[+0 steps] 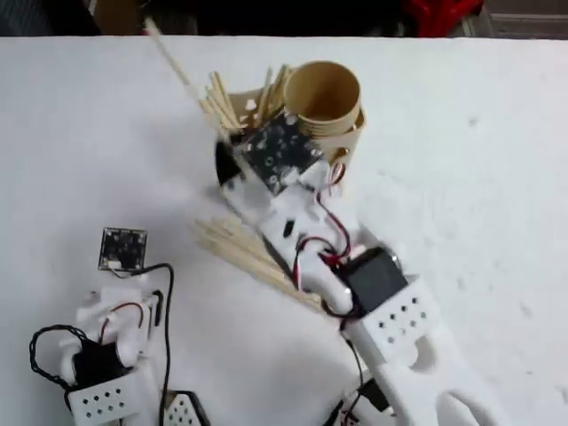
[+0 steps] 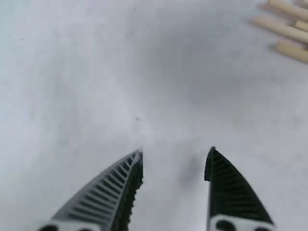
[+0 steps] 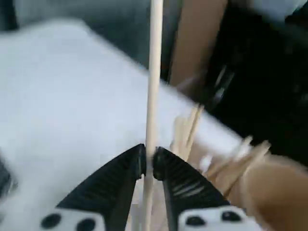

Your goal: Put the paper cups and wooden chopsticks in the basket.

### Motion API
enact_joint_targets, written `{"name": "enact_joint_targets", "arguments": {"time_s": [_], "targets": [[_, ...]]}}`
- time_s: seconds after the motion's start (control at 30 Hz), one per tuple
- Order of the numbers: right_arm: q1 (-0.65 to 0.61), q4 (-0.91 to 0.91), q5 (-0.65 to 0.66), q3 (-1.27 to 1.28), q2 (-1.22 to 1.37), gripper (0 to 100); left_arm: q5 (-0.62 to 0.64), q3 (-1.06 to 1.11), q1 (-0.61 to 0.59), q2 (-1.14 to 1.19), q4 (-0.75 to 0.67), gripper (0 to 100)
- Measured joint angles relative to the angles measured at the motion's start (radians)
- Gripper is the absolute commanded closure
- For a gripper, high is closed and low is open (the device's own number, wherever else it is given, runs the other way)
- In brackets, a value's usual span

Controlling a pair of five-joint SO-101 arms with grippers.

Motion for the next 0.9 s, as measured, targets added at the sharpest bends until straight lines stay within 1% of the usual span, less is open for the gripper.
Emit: {"name": "enact_joint_targets", "arguments": {"time_s": [0.1,0.17,0.3,0.37,0.5,0.63,0.73,0.83,0.9], "targets": [[0.005,-0.166,0.023,-0.035,0.078,98.1,0.0,0.0,0.0,0.0,0.0,78],[0.005,-0.247,0.069,-0.063,0.138,98.1,0.0,0.0,0.0,0.0,0.0,78],[0.014,-0.365,0.17,-0.095,0.244,98.1,0.0,0.0,0.0,0.0,0.0,78],[0.031,-0.404,0.193,-0.095,0.285,98.1,0.0,0.0,0.0,0.0,0.0,78],[0.086,-0.488,0.201,-0.077,0.338,98.1,0.0,0.0,0.0,0.0,0.0,78],[0.127,-0.598,0.201,0.041,0.341,98.1,0.0,0.0,0.0,0.0,0.0,78],[0.13,-0.624,0.201,0.114,0.342,98.1,0.0,0.0,0.0,0.0,0.0,78],[0.132,-0.626,0.201,0.133,0.342,97.6,0.0,0.0,0.0,0.0,0.0,78],[0.132,-0.626,0.176,0.133,0.342,92.9,0.0,0.0,0.0,0.0,0.0,78]]}}
